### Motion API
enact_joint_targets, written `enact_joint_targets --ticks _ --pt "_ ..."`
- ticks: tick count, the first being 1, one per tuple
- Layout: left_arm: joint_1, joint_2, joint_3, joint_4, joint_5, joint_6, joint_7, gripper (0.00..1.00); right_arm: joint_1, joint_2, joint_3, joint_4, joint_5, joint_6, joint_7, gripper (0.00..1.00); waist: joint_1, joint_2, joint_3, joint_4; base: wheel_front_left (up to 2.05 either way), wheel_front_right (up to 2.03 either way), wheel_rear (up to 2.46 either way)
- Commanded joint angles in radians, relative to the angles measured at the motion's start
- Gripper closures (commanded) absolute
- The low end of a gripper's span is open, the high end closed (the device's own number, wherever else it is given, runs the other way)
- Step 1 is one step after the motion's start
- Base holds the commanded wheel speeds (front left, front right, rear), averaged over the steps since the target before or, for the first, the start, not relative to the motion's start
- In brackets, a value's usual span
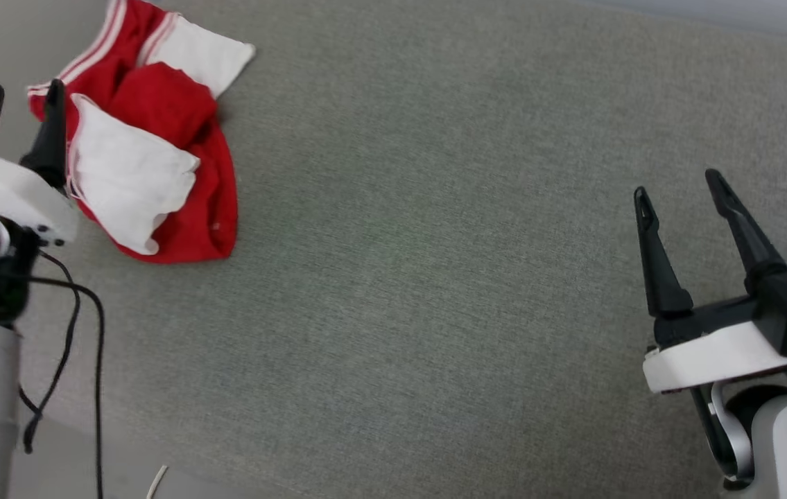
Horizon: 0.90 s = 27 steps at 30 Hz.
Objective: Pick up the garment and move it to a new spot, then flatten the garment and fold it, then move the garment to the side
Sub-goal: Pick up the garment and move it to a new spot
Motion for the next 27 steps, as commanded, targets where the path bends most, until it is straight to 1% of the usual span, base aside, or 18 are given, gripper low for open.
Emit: enact_joint_targets --ticks 1,6,9,12,15,19,25,26,27 --pt "-0.055 0.052 -0.023 0.023 -0.051 0.001 0.067 0.00 -0.036 -0.006 0.004 -0.019 -0.009 0.000 0.002 0.00 -0.0001 0.0000 0.110 -0.072 0.00 0.00 0.00" --pt "-0.152 0.188 -0.100 0.085 -0.209 0.001 0.259 0.00 -0.072 -0.008 -0.003 -0.039 -0.022 0.000 0.000 0.00 -0.0001 0.0000 0.200 -0.108 0.00 0.00 0.00" --pt "-0.184 0.249 -0.140 0.123 -0.291 0.001 0.378 0.00 -0.082 -0.009 -0.009 -0.049 -0.029 0.000 0.000 0.00 -0.0001 0.0000 0.244 -0.121 0.00 0.00 0.00" --pt "-0.209 0.284 -0.177 0.159 -0.359 0.001 0.480 0.00 -0.096 -0.013 -0.007 -0.055 -0.032 0.000 -0.003 0.00 -0.0001 0.0000 0.274 -0.134 0.00 0.00 0.00" --pt "-0.223 0.309 -0.212 0.192 -0.401 0.001 0.550 0.00 -0.109 -0.016 0.001 -0.058 -0.032 0.000 -0.003 0.00 -0.0001 0.0000 0.292 -0.147 0.00 0.00 0.00" --pt "-0.230 0.304 -0.238 0.253 -0.429 0.000 0.612 0.00 -0.116 -0.017 0.002 -0.065 -0.034 0.000 0.000 0.00 -0.0001 0.0000 0.303 -0.156 0.00 0.00 0.00" --pt "-0.214 0.252 -0.285 0.420 -0.459 0.003 0.754 0.00 -0.111 -0.018 -0.004 -0.080 -0.033 0.000 0.008 0.00 -0.0001 0.0000 0.302 -0.172 0.00 0.00 0.00" --pt "-0.214 0.246 -0.287 0.435 -0.457 0.003 0.752 0.07 -0.109 -0.018 -0.006 -0.083 -0.033 0.000 0.008 0.00 -0.0001 0.0000 0.301 -0.174 0.00 0.00 0.00" --pt "-0.217 0.240 -0.291 0.450 -0.454 0.003 0.744 0.58 -0.107 -0.018 -0.008 -0.084 -0.033 0.000 0.009 0.00 -0.0001 0.0000 0.298 -0.176 0.00 0.00 0.00"
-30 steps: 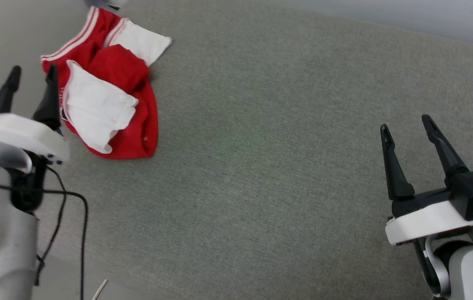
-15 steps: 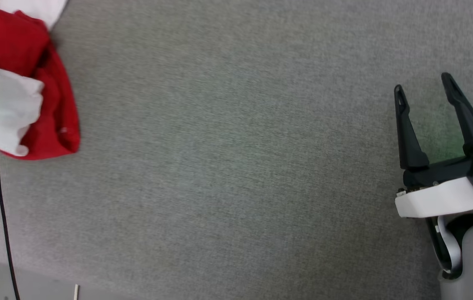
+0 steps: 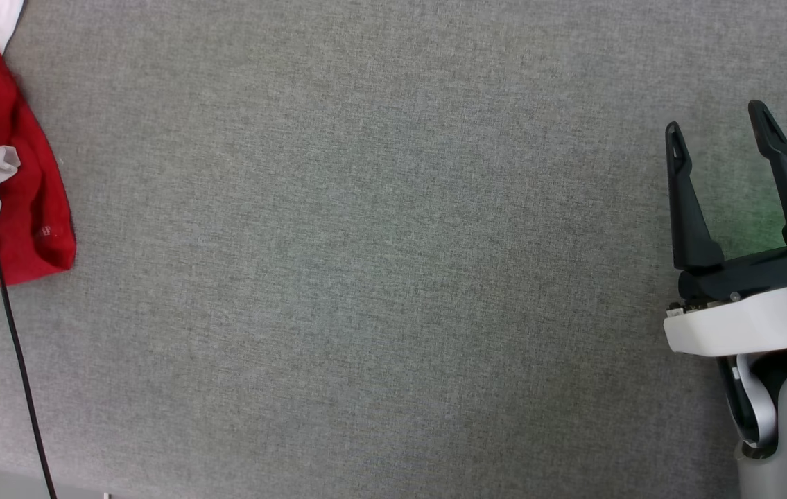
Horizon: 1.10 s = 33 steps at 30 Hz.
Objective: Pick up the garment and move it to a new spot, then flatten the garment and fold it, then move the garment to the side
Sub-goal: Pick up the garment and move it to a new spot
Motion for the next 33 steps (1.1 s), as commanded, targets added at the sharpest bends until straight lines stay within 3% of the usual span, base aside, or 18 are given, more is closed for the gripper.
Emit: enact_joint_targets --ticks 1,2,5,6,11,23,28,33 --pt "0.061 -0.053 -0.038 0.054 0.013 0.004 0.018 0.90 -0.002 -0.003 -0.002 -0.007 -0.001 -0.001 0.002 0.00 0.0000 -0.0001 -0.004 -0.003 0.00 0.00 0.00" --pt "0.056 -0.056 -0.039 0.060 0.019 0.004 -0.005 1.00 -0.002 -0.002 -0.004 -0.008 -0.002 -0.001 0.000 0.00 0.0000 -0.0001 -0.008 -0.003 0.00 0.00 0.00" --pt "0.042 -0.059 -0.041 0.078 0.034 0.002 -0.082 1.00 0.002 0.000 -0.006 -0.001 0.003 -0.001 -0.002 0.00 0.0000 -0.0001 -0.029 -0.006 0.00 0.00 0.00" --pt "0.018 -0.046 -0.042 0.092 0.054 0.002 -0.188 1.00 0.009 0.004 -0.006 0.015 0.011 -0.001 -0.010 0.00 0.0000 -0.0001 -0.062 -0.008 0.00 0.00 0.00" --pt "-0.016 -0.020 -0.052 0.113 0.097 0.002 -0.399 1.00 0.029 0.010 -0.010 0.049 0.026 -0.001 -0.034 0.00 0.0000 -0.0001 -0.141 -0.009 0.00 0.00 0.00" --pt "-0.056 -0.106 -0.121 0.150 0.233 0.025 -0.841 1.00 0.127 0.018 -0.053 0.141 0.107 -0.001 -0.080 0.00 0.0000 -0.0001 -0.380 -0.030 0.00 0.00 0.00" --pt "-0.026 -0.160 -0.147 0.114 0.266 0.044 -0.935 1.00 0.176 0.018 -0.059 0.169 0.142 -0.001 -0.087 0.00 0.0000 -0.0001 -0.469 -0.068 0.00 0.00 0.00" --pt "0.020 -0.224 -0.173 0.024 0.292 0.063 -0.960 1.00 0.212 0.017 -0.062 0.183 0.162 -0.001 -0.086 0.00 0.0000 -0.0001 -0.533 -0.125 0.00 0.00 0.00"
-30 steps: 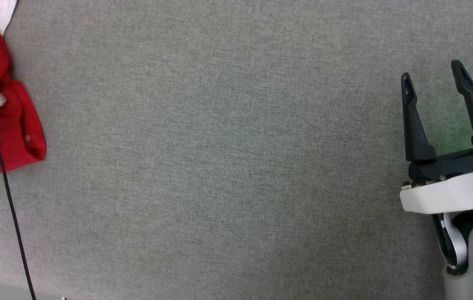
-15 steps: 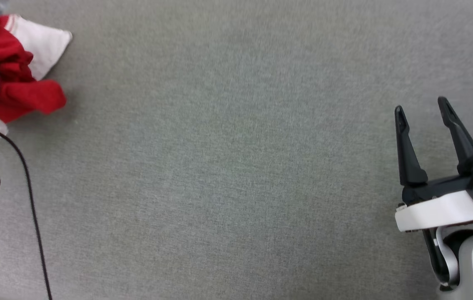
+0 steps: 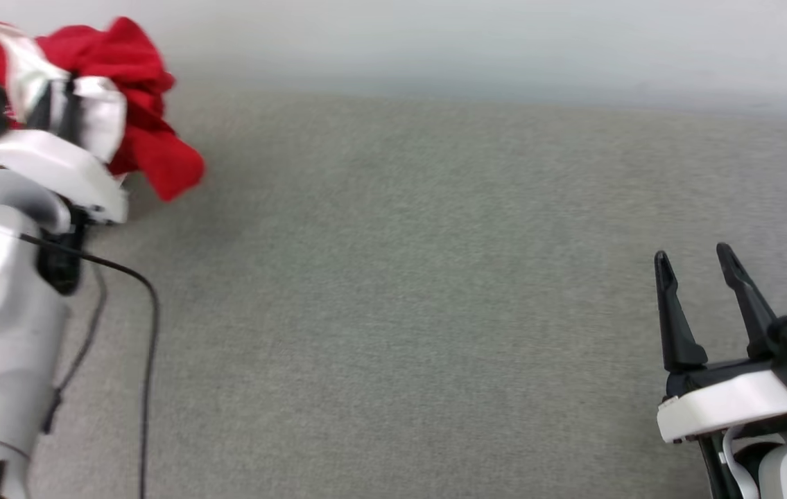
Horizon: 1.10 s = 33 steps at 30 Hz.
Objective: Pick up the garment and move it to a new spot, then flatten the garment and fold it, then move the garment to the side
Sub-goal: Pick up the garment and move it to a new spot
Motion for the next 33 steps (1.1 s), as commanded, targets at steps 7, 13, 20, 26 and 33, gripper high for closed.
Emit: enact_joint_targets --ticks 7,13,20,26,33 --pt "0.131 -0.109 -0.053 -0.183 0.012 0.027 -0.004 1.00 0.062 0.001 -0.012 0.004 0.012 -0.001 0.013 0.00 0.0002 0.0000 -0.110 -0.128 0.00 0.00 0.00" --pt "0.247 -0.180 -0.132 -0.330 0.011 0.031 0.054 1.00 0.090 0.001 -0.020 -0.009 0.015 -0.001 0.027 0.00 0.0002 0.0000 -0.127 -0.196 0.00 0.00 0.00" --pt "0.373 -0.273 -0.269 -0.421 0.017 0.003 0.137 1.00 0.088 0.002 -0.022 -0.024 0.025 -0.001 0.028 0.00 0.0002 0.0000 -0.082 -0.236 0.00 0.00 0.00" --pt "0.478 -0.327 -0.389 -0.424 0.016 -0.024 0.190 1.00 0.068 0.001 -0.024 -0.018 0.033 -0.001 0.014 0.00 0.0002 0.0000 -0.031 -0.233 0.00 0.00 0.00" --pt "0.525 -0.340 -0.508 -0.435 0.054 -0.044 0.208 1.00 0.049 0.001 -0.027 0.000 0.027 -0.001 0.000 0.00 0.0002 0.0000 0.003 -0.206 0.00 0.00 0.00"
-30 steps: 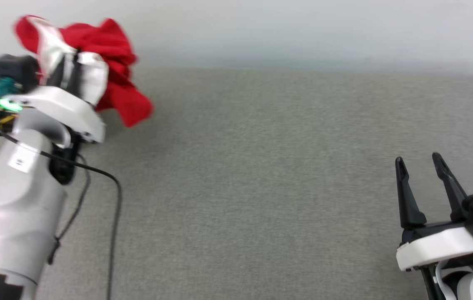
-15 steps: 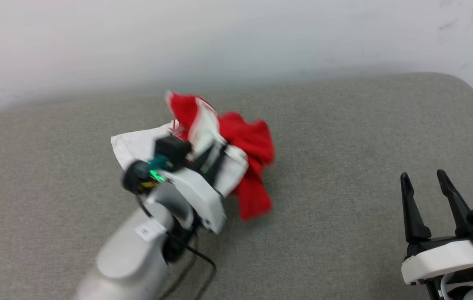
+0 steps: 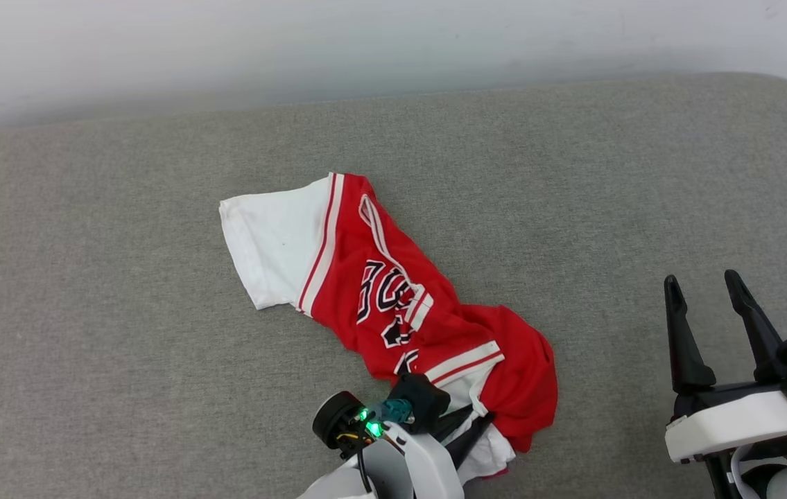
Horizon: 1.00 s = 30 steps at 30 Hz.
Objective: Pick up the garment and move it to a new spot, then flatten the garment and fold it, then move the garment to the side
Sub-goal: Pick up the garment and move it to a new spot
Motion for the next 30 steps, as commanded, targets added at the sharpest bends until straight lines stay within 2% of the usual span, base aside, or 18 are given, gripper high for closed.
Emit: enact_joint_targets --ticks 1,3,4,5,6,10,18,24,30 --pt "0.012 -0.005 -0.009 -0.007 0.008 -0.004 -0.003 1.00 -0.015 0.001 0.000 0.004 -0.001 0.000 -0.005 0.00 0.0000 -0.0001 0.005 0.007 0.00 0.00 0.00" --pt "0.018 -0.007 -0.029 -0.011 0.009 -0.008 -0.010 0.97 -0.017 0.001 -0.001 0.007 -0.003 0.000 -0.009 0.00 0.0000 -0.0001 0.003 0.014 0.00 0.00 0.00" --pt "0.016 -0.006 -0.037 -0.014 0.018 -0.010 -0.018 0.62 -0.017 0.001 -0.003 0.010 -0.003 0.000 -0.010 0.00 0.0000 -0.0001 -0.002 0.019 0.00 0.00 0.00" --pt "0.012 -0.007 -0.043 -0.020 0.022 -0.008 -0.030 0.12 -0.016 0.001 -0.003 0.012 -0.005 0.000 -0.009 0.00 0.0000 -0.0001 -0.007 0.024 0.00 0.00 0.00" --pt "0.008 -0.006 -0.046 -0.026 0.028 -0.008 -0.042 0.00 -0.014 0.001 -0.004 0.013 -0.006 0.000 -0.009 0.00 0.0000 -0.0001 -0.015 0.029 0.00 0.00 0.00" --pt "0.000 -0.006 -0.037 -0.060 0.047 0.002 -0.116 0.00 0.007 0.001 -0.007 0.022 -0.012 0.000 -0.001 0.00 0.0000 -0.0001 -0.057 0.050 0.00 0.00 0.00" --pt "0.038 0.020 0.041 -0.147 0.055 0.072 -0.211 0.00 0.056 0.001 -0.003 0.015 -0.022 0.000 0.024 0.00 0.0000 -0.0001 -0.143 0.079 0.00 0.00 0.00" --pt "0.091 0.071 0.187 -0.208 0.043 0.167 -0.227 0.00 0.087 0.001 0.006 -0.002 -0.016 0.000 0.038 0.00 0.0000 -0.0001 -0.169 0.079 0.00 0.00 0.00" --pt "0.160 0.134 0.337 -0.263 0.051 0.223 -0.227 0.00 0.107 0.001 0.009 -0.009 -0.011 0.000 0.047 0.00 0.0000 -0.0001 -0.181 0.082 0.00 0.00 0.00"
